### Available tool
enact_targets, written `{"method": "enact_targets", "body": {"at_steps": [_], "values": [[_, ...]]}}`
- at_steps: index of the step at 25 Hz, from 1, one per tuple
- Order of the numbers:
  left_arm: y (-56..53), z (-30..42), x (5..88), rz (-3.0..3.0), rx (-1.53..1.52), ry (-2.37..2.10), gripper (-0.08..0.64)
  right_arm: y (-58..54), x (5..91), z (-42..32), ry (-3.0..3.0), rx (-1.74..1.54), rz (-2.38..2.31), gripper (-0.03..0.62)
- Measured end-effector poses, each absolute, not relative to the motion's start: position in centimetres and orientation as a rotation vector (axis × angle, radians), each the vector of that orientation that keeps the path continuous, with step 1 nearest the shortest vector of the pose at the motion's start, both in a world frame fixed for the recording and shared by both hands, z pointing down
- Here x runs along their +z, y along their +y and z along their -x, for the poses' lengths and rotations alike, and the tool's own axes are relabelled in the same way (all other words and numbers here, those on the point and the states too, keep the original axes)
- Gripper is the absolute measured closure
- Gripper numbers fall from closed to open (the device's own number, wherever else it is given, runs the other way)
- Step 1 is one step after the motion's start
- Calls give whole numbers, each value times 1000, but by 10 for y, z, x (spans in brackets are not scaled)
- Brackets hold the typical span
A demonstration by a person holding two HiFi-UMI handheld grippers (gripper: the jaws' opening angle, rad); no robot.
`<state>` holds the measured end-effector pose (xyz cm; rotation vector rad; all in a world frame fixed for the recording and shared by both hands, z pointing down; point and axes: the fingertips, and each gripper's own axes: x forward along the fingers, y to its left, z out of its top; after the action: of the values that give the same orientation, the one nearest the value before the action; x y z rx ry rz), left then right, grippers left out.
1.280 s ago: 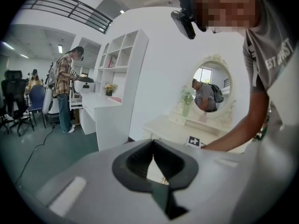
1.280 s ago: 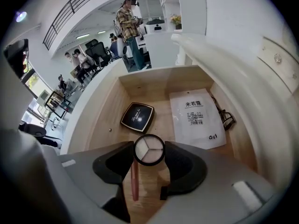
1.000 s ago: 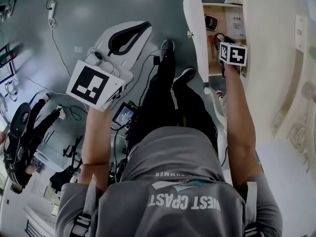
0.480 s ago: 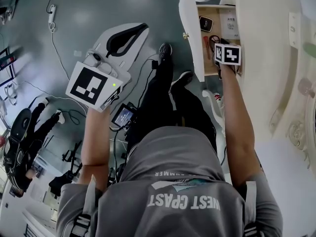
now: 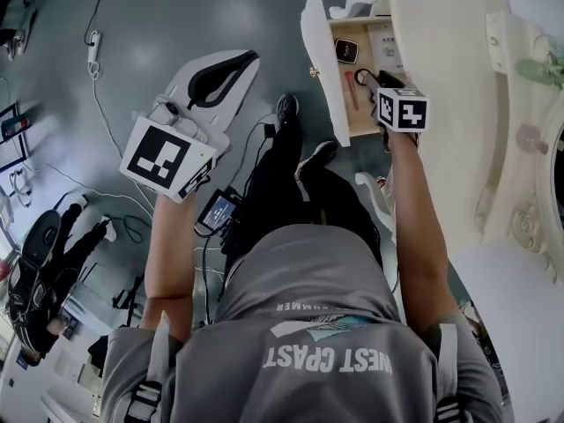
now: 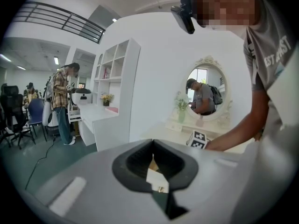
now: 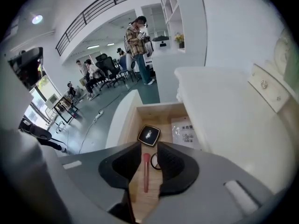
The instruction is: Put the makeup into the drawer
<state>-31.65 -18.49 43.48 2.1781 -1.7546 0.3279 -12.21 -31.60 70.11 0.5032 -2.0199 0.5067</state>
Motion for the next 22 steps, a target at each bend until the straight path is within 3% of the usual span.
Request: {"method": "enact_targets", "body": {"at_steps": [3,12,22], "values": [[-182,310,418,-2201,326,-1768,557,-314,660,125,-2102,524,-510,591],[-166,278,353,-2311,330,-1797,557,-303,498,135,-2421,364,-468,592],[-151,211,278,-2466,363,-1772,557,-283,331,91,-2689,114,-510,592]]}}
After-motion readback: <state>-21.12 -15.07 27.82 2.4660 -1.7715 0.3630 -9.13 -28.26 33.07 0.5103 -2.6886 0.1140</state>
